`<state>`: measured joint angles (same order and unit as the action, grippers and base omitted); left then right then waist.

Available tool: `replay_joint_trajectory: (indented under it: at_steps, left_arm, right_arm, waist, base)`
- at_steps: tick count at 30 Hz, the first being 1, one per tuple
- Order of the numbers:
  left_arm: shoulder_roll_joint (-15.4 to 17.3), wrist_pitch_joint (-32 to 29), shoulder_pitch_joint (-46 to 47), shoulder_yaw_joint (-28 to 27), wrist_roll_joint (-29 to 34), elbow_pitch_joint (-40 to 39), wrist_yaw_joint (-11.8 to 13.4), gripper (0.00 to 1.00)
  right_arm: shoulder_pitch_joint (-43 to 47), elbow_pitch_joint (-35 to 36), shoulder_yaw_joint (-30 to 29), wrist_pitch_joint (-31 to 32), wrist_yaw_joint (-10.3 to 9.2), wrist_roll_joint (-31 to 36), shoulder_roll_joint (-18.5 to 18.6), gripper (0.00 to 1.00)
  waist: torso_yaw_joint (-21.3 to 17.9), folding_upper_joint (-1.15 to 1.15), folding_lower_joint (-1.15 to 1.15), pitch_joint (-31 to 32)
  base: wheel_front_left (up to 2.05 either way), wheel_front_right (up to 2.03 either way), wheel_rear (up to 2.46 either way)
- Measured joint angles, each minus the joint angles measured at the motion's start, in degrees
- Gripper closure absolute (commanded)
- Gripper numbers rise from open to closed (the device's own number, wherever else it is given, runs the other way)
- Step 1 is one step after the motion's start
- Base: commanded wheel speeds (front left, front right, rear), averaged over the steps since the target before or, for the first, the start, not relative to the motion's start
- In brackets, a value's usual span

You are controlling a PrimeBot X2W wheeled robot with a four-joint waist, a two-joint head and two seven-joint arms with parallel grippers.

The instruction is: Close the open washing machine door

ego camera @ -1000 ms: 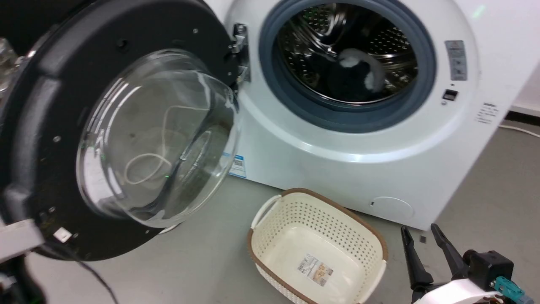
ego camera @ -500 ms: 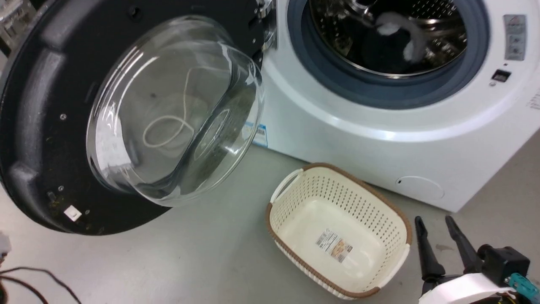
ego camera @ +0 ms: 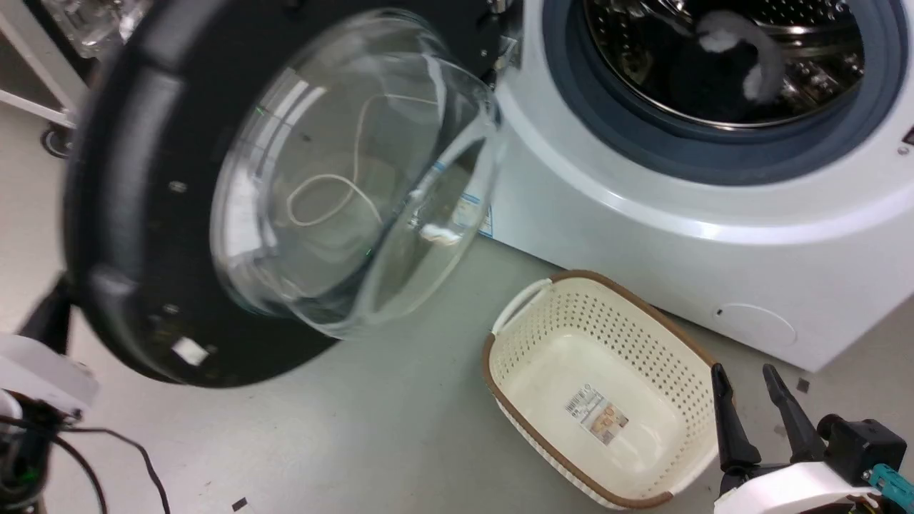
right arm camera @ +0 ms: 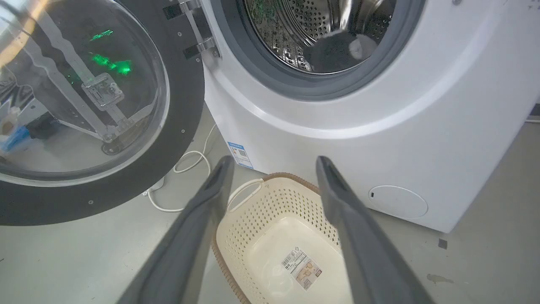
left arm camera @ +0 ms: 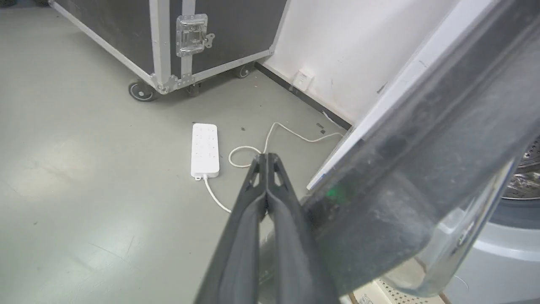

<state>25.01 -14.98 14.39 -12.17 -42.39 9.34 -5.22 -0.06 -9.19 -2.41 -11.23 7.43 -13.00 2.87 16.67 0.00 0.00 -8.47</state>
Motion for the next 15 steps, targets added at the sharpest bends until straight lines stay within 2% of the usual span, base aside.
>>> replay_joint_trajectory:
  at_steps: [6,12,13,15]
  left_arm:
    - [5.46,-3.78,-3.59,11.58,-6.6,-4.79,-0.58,1.0]
    - [9.04,-5.24,-4.35,22.86,-10.76,-10.89,-0.99,1.0]
    - [9.56,-5.21,-3.96,28.6,-12.47,-14.23,-1.01,1.0]
    - [9.81,-5.13,-3.3,32.07,-13.86,-16.34,-1.09,1.0]
  right_arm:
    - [0.01,-1.0,0.15,-0.58,0.0,-2.25,-0.02,0.0]
    - [0.08,-1.92,-2.08,-1.45,0.0,-4.91,-0.01,0.0]
    - [0.23,-2.42,-3.46,-1.78,0.0,-6.05,-0.01,0.0]
    - [0.36,-2.65,-4.15,-2.04,0.0,-6.79,-0.01,0.0]
  waist:
    - [2.14,0.0,0.0,1.91]
    - [4.11,0.0,-0.01,4.67]
    - [5.0,0.0,0.0,6.01]
    - [5.35,0.0,-0.01,6.86]
  base:
    - [0.0,0.0,0.0]
    - [0.0,0.0,0.0]
    - [0.0,0.0,0.0]
    - [0.0,0.0,0.0]
